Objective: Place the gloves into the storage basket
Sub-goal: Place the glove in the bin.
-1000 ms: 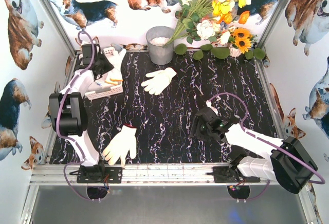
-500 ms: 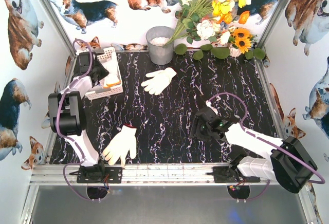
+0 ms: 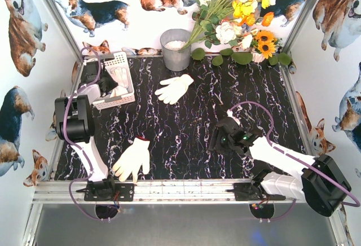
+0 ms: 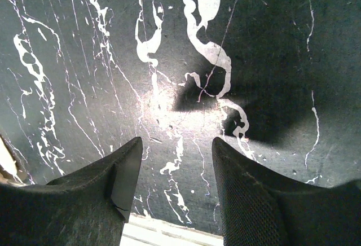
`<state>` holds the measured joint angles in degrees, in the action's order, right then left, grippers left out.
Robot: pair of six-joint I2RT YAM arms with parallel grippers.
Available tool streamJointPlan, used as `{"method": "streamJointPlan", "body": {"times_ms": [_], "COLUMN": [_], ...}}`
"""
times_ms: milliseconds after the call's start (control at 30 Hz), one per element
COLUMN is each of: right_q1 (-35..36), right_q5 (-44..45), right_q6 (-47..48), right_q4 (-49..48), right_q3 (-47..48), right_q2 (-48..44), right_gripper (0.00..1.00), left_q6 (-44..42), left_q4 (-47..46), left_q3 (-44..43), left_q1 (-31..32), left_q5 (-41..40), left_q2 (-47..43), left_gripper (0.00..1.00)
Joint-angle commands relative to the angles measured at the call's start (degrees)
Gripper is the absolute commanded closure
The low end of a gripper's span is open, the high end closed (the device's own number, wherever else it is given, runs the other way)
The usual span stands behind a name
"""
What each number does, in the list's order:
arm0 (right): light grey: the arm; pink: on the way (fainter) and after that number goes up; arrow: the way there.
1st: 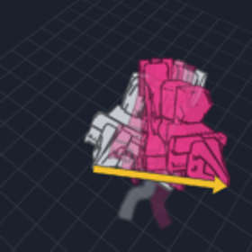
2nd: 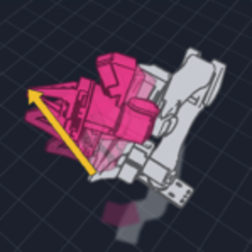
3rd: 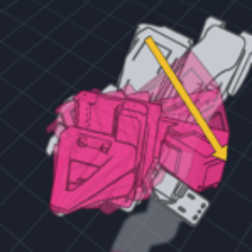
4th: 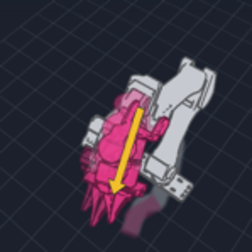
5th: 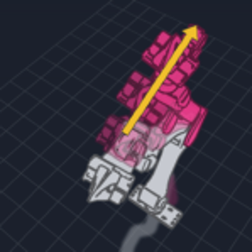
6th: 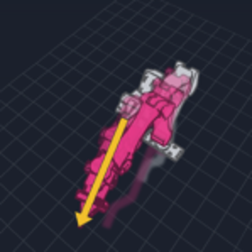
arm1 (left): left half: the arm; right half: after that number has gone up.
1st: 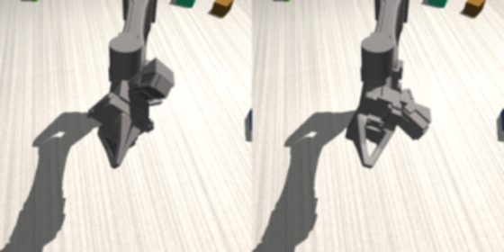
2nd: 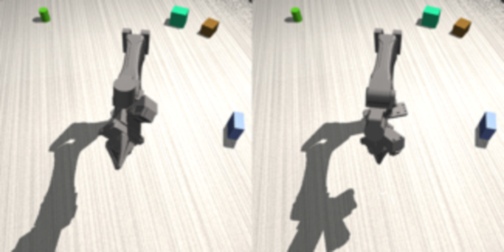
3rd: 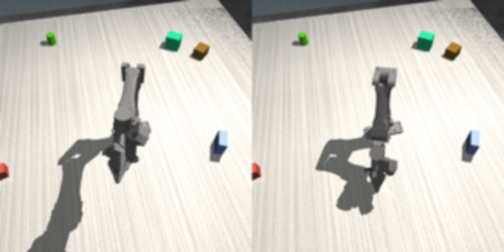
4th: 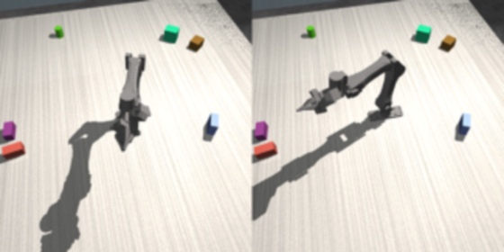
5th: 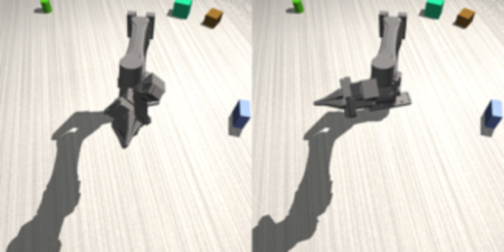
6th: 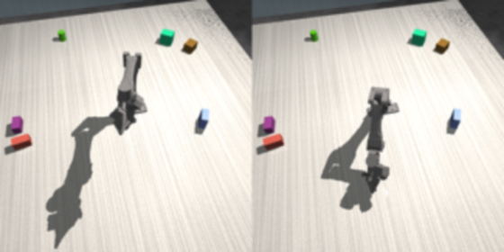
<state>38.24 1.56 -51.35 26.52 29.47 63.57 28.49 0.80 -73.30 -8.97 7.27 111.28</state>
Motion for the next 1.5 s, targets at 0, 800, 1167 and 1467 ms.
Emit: {"method": "streamJointPlan", "body": {"times_ms": [0, 800, 1167, 1467], "right_q1": [0.0, 0.0, 0.0, 0.0], "right_q5": [0.9, 0.3, 0.6, 0.3], "right_q6": [-0.2, -0.1, -0.2, 0.4], "right_q4": [-0.5, -1.8, -1.7, -1.9], "right_q3": [1.0, 0.6, 0.6, 1.7], "right_q2": [-1.4, -0.6, -0.9, 0.1], "right_gripper": [0.46, 0.46, 0.46, 0.46], "left_q6": [0.2, 2.0, 9.5, 9.0], "left_q4": [-1.2, -1.4, -10.0, -9.9], "left_q3": [-0.4, 2.4, 2.8, 3.1], "left_q1": [-0.8, -2.1, -4.0, -4.1], "left_q5": [-0.2, 13.3, 21.5, 22.2], "left_q2": [0.6, -0.6, -0.6, 4.6], "left_gripper": [1.0, 0.84, 1.0, 0.98]}}
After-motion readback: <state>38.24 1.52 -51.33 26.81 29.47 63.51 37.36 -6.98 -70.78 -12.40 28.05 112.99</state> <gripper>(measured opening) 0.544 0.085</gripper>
